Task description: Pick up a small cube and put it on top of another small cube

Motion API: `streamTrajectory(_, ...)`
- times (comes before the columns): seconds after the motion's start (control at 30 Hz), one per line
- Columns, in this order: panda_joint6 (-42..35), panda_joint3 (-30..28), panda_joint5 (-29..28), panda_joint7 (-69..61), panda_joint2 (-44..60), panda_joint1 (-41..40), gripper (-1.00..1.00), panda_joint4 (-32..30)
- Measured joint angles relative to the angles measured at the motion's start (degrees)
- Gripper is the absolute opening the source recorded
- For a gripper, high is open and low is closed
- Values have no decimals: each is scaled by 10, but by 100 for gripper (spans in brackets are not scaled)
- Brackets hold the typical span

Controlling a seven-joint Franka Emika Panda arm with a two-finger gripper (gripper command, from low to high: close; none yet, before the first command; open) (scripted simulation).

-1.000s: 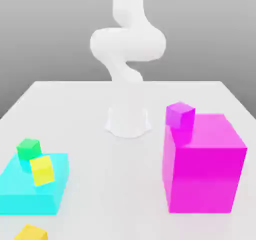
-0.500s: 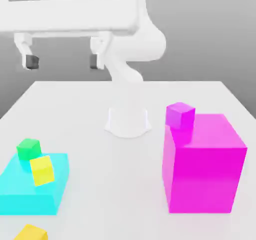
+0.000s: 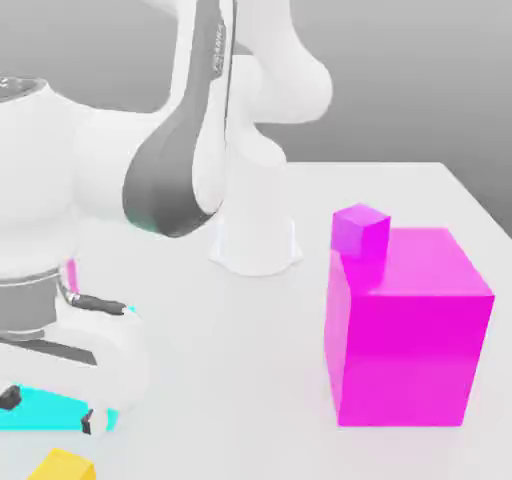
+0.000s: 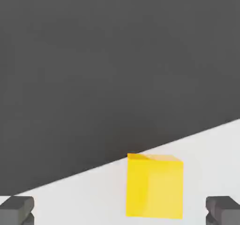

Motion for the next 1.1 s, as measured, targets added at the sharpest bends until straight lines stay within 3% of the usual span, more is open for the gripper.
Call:
streamTrajectory(0.13, 53, 16, 20, -15, 83, -18, 0, 16)
streamTrajectory(0.17, 66, 20, 24, -18, 100, -22, -100, 20)
streamTrajectory(0.37, 72, 23, 27, -20, 108, -24, -100, 22)
streamTrajectory(0.53, 15, 3, 6, -3, 33, -10, -100, 4)
streamTrajectory(0.87, -41, -100, -53, 225, -173, -33, -100, -143)
streamTrajectory(1.1, -77, -109, -137, 425, -326, -114, -100, -251)
